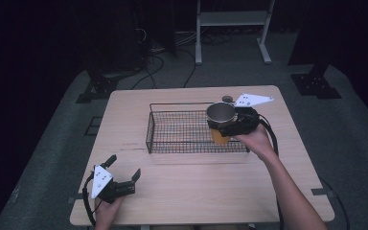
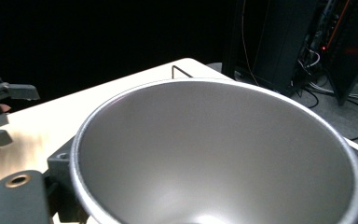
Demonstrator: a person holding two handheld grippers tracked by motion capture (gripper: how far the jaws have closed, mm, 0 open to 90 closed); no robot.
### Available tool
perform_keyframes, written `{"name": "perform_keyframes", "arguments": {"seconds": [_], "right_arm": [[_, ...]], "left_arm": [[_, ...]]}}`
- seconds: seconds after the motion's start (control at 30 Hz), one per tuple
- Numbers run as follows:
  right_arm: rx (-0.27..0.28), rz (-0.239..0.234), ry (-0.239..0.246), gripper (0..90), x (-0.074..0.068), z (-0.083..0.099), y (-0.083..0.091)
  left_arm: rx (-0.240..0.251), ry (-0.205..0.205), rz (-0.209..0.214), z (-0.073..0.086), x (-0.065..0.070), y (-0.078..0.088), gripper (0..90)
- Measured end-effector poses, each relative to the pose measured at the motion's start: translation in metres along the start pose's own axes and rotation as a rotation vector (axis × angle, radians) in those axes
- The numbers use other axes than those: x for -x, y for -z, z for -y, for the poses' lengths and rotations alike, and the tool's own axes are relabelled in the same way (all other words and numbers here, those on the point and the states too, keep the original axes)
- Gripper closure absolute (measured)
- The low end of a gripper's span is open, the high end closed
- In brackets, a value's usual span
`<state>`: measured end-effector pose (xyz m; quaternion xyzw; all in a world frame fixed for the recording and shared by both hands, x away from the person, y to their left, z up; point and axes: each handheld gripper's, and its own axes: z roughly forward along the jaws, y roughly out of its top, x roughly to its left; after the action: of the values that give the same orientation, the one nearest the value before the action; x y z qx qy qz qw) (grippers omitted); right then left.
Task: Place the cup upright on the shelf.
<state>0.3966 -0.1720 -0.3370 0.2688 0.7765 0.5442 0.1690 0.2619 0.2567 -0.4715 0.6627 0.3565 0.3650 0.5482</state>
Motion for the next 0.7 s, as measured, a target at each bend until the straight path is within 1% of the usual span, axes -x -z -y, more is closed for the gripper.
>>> {"name": "perform_keyframes", "arguments": {"seconds": [0.07,0.13,0.27,0.47,0.5,0.6,0.7], "right_arm": [[0.003,0.011,0.001,11.4,0.004,0.0,-0.001],[0.009,0.002,-0.02,11.4,0.008,0.001,-0.002],[-0.007,0.019,-0.019,11.4,0.014,0.0,-0.007],[-0.02,0.021,-0.027,11.3,0.022,-0.002,-0.014],[-0.015,0.028,-0.023,11.4,0.023,-0.002,-0.015],[-0.02,0.025,-0.038,11.3,0.028,-0.002,-0.018],[-0.037,0.032,-0.036,11.3,0.031,-0.003,-0.023]], "left_arm": [[0.0,-0.001,-0.001,0.0,0.0,0.0,0.0],[0.001,-0.001,-0.001,0.0,0.0,0.0,0.0],[0.001,0.0,0.001,0.0,0.0,0.0,0.0],[0.001,0.003,0.002,0.0,0.0,0.0,0.0],[0.001,0.003,0.002,0.0,0.0,0.0,0.0],[0.001,0.001,0.0,0.0,0.0,0.0,0.0],[0.001,0.003,0.002,0.0,0.0,0.0,0.0]]}}
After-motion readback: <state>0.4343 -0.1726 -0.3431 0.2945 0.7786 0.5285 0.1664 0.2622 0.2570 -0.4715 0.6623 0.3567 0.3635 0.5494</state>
